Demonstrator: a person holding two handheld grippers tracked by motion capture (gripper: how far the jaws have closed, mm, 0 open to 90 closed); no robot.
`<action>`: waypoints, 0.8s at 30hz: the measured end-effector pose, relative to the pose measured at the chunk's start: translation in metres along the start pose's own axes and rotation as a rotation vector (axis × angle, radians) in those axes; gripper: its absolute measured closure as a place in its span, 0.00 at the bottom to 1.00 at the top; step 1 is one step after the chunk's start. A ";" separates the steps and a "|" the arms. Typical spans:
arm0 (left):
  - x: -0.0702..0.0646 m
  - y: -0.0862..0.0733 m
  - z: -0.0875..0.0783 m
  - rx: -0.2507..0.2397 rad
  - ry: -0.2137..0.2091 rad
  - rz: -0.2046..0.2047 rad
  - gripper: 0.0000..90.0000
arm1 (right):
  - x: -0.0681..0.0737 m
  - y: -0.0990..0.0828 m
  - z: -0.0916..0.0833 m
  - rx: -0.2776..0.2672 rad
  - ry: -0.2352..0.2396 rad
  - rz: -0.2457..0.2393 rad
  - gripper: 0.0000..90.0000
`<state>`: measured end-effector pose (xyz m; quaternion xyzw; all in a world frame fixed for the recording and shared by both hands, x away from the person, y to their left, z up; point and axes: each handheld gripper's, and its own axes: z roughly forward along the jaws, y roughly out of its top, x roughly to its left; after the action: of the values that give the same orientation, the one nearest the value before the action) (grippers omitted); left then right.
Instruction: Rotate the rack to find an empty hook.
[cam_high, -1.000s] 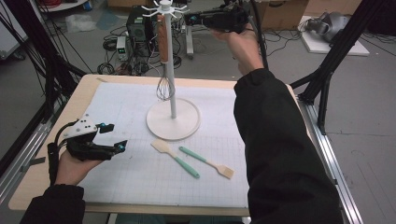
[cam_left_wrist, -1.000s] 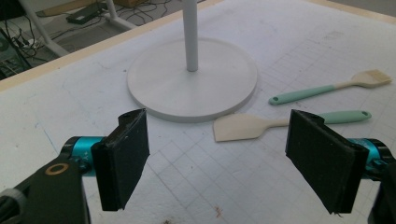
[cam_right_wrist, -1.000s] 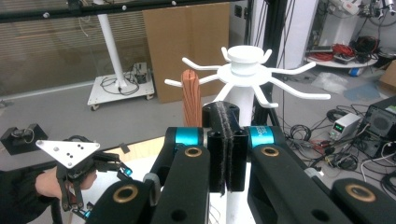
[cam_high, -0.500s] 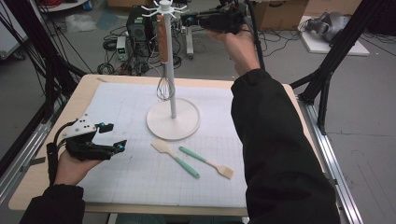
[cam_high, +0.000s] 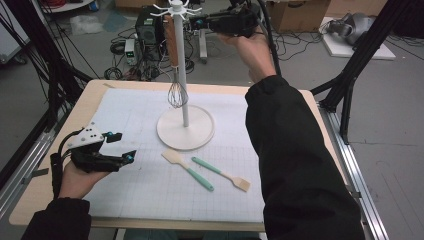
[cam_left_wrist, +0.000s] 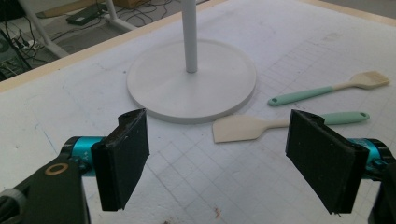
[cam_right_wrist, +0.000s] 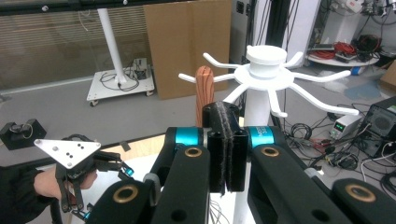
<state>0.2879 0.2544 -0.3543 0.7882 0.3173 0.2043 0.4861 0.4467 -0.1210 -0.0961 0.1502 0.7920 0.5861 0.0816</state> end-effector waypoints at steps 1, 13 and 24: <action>0.000 0.000 0.000 0.000 0.000 -0.001 0.24 | 0.001 0.000 0.001 -0.001 0.000 0.003 1.00; -0.001 0.001 0.000 -0.003 -0.003 0.002 0.24 | 0.011 0.003 0.015 0.013 0.019 -0.023 1.00; -0.001 0.001 0.000 0.001 -0.005 0.008 0.24 | 0.014 0.004 0.019 0.016 0.007 -0.021 1.00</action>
<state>0.2873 0.2539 -0.3535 0.7902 0.3128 0.2040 0.4859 0.4400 -0.0978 -0.0970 0.1403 0.7984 0.5795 0.0838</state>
